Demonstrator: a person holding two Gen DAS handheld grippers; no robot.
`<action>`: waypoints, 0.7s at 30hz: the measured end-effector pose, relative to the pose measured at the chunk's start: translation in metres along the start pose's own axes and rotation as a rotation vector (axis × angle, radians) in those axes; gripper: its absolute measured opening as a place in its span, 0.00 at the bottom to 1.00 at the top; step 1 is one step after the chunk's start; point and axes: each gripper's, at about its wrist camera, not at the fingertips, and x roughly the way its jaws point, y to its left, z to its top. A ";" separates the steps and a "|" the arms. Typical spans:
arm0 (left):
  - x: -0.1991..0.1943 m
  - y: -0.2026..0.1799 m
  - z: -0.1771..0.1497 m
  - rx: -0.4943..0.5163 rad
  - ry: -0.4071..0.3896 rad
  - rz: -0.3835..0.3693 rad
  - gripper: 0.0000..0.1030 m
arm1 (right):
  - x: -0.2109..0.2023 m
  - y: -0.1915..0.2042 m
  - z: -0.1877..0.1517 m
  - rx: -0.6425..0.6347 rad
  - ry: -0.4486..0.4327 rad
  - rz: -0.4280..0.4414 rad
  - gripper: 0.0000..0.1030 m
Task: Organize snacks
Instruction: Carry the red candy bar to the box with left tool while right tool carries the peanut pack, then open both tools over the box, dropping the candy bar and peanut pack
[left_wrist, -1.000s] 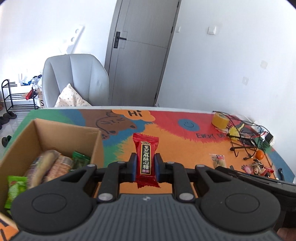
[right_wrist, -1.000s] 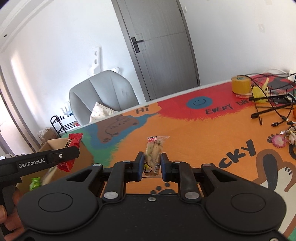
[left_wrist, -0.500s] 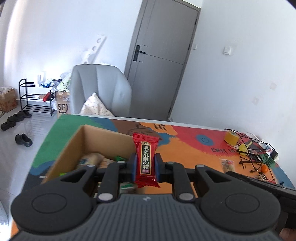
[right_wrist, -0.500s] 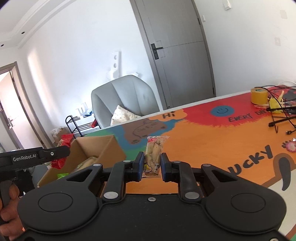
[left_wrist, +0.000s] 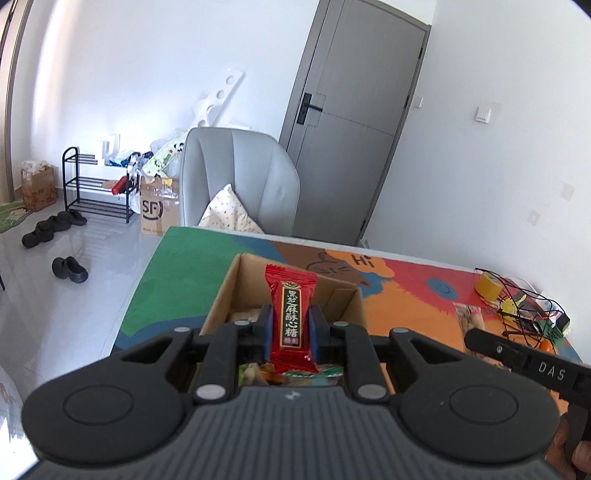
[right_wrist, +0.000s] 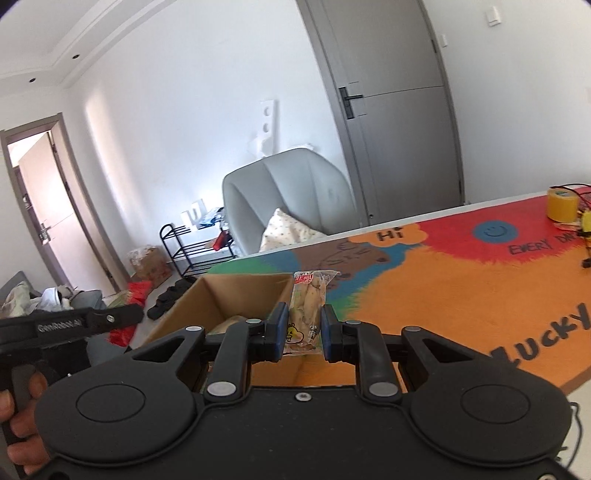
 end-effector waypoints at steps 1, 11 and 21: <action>0.002 0.002 0.000 -0.001 0.008 -0.003 0.18 | 0.002 0.004 0.001 -0.003 0.002 0.005 0.20; 0.010 0.035 0.002 -0.060 0.049 0.001 0.29 | 0.033 0.040 0.013 -0.045 0.028 0.057 0.20; 0.007 0.061 0.008 -0.100 0.029 0.056 0.53 | 0.064 0.057 0.023 -0.039 0.051 0.112 0.41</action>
